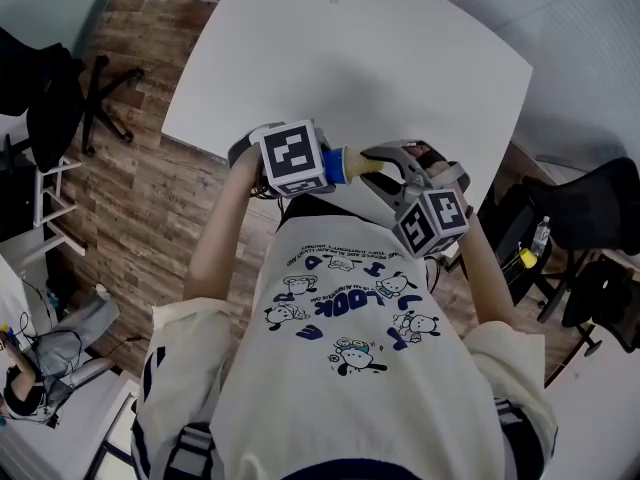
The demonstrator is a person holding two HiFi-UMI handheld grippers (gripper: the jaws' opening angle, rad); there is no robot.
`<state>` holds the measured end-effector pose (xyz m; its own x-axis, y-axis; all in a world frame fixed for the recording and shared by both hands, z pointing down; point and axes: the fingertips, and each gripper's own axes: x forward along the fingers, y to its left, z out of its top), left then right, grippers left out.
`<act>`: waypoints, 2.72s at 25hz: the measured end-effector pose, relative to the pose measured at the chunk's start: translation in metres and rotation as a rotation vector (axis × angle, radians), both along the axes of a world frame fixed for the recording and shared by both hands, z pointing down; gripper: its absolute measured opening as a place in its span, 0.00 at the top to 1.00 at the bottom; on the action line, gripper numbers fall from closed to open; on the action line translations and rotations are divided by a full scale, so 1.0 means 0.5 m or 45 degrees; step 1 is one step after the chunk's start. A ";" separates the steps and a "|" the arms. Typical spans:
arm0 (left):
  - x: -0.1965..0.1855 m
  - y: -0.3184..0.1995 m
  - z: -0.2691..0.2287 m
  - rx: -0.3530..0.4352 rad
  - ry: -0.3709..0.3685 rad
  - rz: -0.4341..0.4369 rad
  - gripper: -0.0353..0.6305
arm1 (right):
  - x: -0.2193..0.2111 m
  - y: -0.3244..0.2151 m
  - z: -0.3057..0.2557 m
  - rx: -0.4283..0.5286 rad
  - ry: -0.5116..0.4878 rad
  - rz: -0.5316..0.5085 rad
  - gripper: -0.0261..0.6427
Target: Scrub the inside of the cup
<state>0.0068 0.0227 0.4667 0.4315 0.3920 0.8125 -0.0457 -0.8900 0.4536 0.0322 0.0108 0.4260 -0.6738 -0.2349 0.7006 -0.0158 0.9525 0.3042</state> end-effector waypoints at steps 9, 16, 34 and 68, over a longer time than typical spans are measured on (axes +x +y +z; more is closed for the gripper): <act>-0.014 -0.001 0.004 0.011 0.041 -0.125 0.49 | 0.041 -0.005 0.004 -0.052 -0.023 0.085 0.72; -0.035 -0.046 -0.004 0.128 0.066 -0.315 0.49 | 0.053 -0.028 -0.024 -0.162 -0.189 0.252 0.72; -0.022 -0.174 -0.100 0.494 0.307 -0.961 0.49 | 0.085 -0.149 -0.163 -0.330 -0.892 0.819 0.72; -0.036 -0.204 -0.154 0.774 0.412 -1.377 0.49 | 0.140 -0.184 -0.142 -0.219 -1.000 1.387 0.72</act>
